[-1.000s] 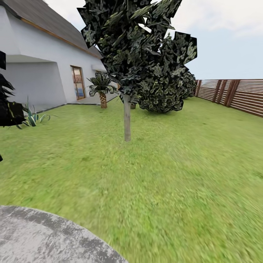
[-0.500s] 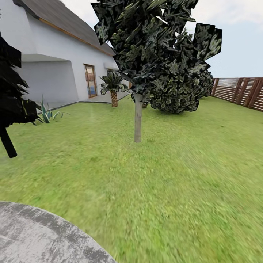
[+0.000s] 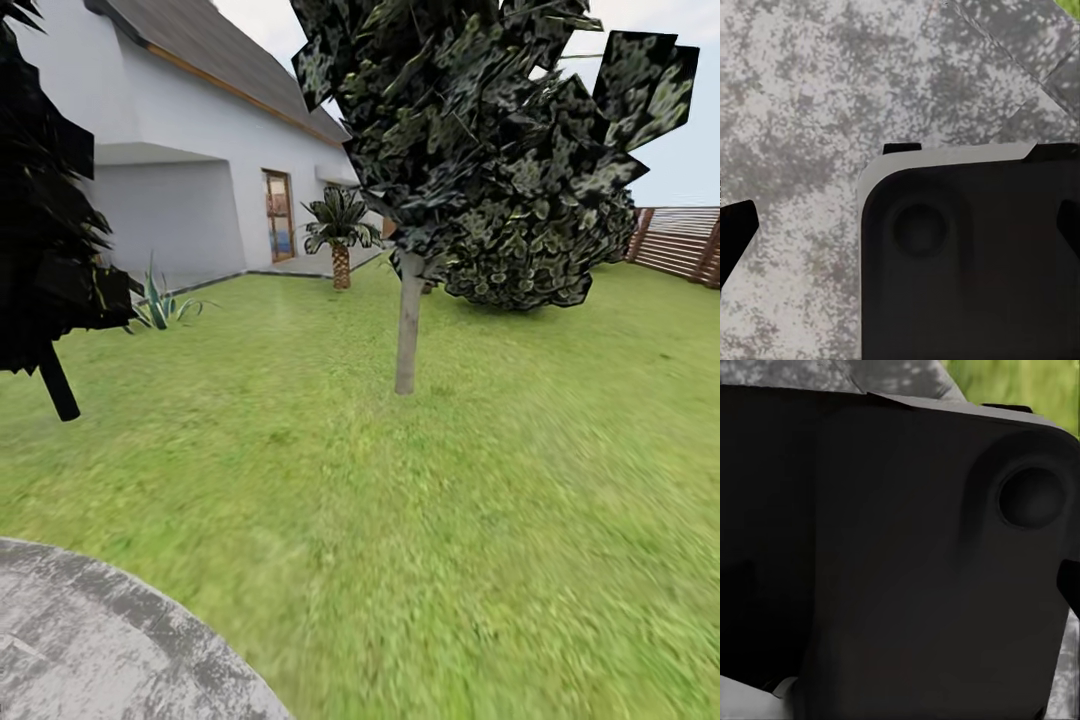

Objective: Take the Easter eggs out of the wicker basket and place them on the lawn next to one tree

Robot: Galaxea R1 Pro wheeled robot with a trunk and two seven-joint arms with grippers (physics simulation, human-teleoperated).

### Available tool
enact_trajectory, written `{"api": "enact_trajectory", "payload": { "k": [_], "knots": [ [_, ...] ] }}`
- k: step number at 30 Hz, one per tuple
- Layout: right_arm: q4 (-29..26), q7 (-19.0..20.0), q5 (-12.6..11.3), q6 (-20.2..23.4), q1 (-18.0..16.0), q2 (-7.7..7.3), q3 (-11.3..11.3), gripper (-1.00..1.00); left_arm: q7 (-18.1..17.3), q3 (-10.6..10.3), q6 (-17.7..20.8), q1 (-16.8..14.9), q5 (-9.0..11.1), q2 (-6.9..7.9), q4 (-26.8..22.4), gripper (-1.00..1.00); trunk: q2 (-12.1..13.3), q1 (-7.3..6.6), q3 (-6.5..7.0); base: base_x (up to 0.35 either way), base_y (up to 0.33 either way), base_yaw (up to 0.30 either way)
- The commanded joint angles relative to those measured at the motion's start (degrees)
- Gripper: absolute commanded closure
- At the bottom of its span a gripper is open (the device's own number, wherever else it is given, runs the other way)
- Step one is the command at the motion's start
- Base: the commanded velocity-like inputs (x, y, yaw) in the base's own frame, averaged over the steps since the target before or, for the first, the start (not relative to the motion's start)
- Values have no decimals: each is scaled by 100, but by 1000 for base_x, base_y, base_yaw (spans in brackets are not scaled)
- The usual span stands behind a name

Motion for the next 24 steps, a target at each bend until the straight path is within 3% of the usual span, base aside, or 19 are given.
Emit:
{"api": "enact_trajectory", "payload": {
  "k": [1, 24],
  "knots": [
    [-2, -1, 3, -11, 0, -1, 36, -100, 10, -6, -16, 0, -4, -1, -1, -100, -2, 4, -10, 336, 0, 179],
    [-4, -18, -45, -8, 0, -2, 30, -100, 11, -4, -18, 0, -4, -1, -1, -100, -2, 4, -148, 336, 0, 185]
  ]
}}
